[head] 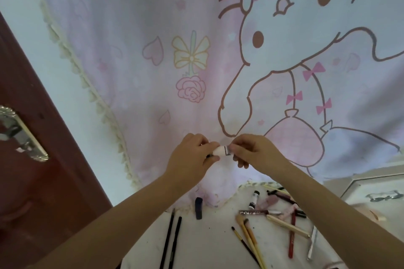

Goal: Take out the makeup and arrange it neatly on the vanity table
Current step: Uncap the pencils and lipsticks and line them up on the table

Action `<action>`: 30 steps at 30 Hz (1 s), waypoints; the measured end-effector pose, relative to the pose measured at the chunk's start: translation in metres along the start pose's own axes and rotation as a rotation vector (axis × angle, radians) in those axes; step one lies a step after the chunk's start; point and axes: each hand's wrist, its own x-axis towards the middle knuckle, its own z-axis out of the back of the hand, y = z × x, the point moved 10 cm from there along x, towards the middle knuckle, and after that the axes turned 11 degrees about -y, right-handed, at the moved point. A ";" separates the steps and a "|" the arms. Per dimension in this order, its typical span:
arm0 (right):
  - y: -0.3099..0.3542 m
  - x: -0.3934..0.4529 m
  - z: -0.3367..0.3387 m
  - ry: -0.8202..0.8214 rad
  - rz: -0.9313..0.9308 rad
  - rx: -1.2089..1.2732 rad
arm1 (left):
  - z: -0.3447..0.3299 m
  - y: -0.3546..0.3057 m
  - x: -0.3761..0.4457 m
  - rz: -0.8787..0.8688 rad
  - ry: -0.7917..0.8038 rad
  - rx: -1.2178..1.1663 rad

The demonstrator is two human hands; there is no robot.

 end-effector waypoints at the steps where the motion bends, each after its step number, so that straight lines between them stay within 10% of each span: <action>1: 0.002 0.000 0.001 -0.030 0.047 -0.022 | 0.001 -0.001 -0.001 -0.015 -0.021 0.030; 30: -0.047 -0.011 -0.056 0.187 -0.154 -0.060 | -0.035 0.028 -0.048 0.081 0.038 0.045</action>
